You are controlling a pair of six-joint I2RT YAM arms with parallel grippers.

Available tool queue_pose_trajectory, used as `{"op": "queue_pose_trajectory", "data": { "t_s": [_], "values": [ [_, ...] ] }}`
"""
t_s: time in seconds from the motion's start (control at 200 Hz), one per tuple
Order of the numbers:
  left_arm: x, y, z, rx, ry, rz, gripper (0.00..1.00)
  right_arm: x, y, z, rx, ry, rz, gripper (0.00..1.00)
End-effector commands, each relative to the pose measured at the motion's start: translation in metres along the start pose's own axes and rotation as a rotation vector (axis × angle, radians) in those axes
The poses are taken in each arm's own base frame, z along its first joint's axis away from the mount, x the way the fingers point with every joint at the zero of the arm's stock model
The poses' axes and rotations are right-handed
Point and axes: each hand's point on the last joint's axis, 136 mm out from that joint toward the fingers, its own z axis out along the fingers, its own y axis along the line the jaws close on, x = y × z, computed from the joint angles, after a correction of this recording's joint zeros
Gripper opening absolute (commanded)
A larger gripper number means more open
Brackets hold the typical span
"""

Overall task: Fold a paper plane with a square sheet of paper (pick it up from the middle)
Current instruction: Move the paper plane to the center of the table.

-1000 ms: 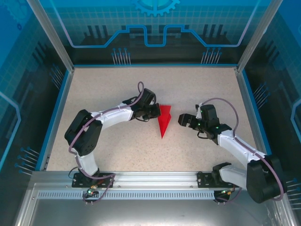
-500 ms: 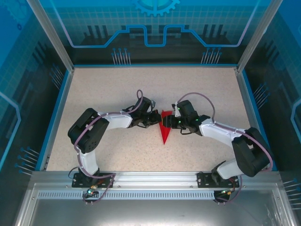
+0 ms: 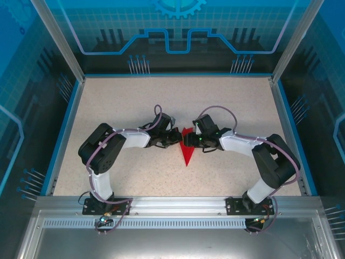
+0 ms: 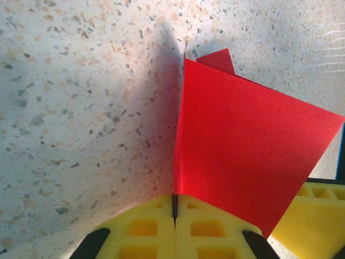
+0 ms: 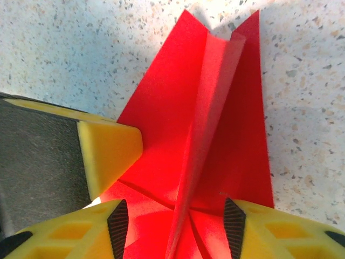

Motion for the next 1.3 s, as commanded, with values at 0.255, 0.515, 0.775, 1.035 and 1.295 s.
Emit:
{"op": "queue_pose_trajectory", "data": {
  "t_s": [0.255,0.515,0.775,1.035,1.295],
  "values": [
    [0.003,0.018,0.006,-0.044,0.011,-0.013,0.00,0.026,0.010,0.001,-0.048,0.094,-0.028,0.64],
    [0.001,0.018,0.005,-0.053,0.007,-0.010,0.00,0.039,0.003,-0.002,-0.019,0.122,-0.037,0.67],
    [0.002,0.019,0.006,-0.059,0.009,-0.009,0.00,0.043,0.000,0.001,0.008,0.125,-0.060,0.66],
    [0.002,0.018,0.004,-0.055,0.007,-0.011,0.00,0.047,0.025,-0.003,-0.142,0.139,0.007,0.65],
    [0.003,0.015,0.003,-0.037,0.015,-0.009,0.00,0.043,0.032,-0.002,-0.171,0.129,0.033,0.69]
  ]
}}
